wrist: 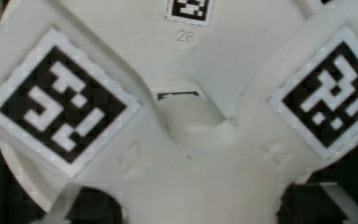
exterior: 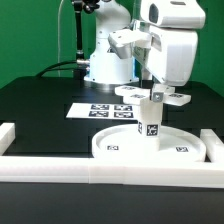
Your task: Assemble round table
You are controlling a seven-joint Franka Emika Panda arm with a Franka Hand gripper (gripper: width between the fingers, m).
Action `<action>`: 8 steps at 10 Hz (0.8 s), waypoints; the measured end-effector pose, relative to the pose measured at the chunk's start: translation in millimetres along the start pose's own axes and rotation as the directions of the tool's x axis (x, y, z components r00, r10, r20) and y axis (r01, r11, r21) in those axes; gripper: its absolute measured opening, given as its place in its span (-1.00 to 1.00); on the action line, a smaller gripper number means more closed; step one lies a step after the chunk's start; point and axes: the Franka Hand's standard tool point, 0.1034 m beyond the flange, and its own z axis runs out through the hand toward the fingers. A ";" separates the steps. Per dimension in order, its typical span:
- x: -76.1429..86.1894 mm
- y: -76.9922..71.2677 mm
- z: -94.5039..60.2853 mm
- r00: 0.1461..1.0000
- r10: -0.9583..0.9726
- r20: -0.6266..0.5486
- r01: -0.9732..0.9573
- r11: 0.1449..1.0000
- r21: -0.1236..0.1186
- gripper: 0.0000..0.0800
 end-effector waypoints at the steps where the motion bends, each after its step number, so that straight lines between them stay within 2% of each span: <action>1: -0.5 -0.3 0.0 0.993 0.116 -0.002 -0.116 0.993 0.003 0.09; 3: -4.3 -1.9 0.1 0.946 0.326 0.001 -0.326 0.945 0.014 0.10; 6: -5.1 -6.5 0.1 0.762 0.648 0.010 -0.648 0.761 0.037 0.10; 8: -4.1 -6.0 -0.6 0.665 0.746 0.012 -0.746 0.665 0.033 0.10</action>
Offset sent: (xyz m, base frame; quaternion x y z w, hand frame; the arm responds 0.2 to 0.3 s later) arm -0.0050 -0.0062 -0.0015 0.0372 0.0094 0.3203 0.9465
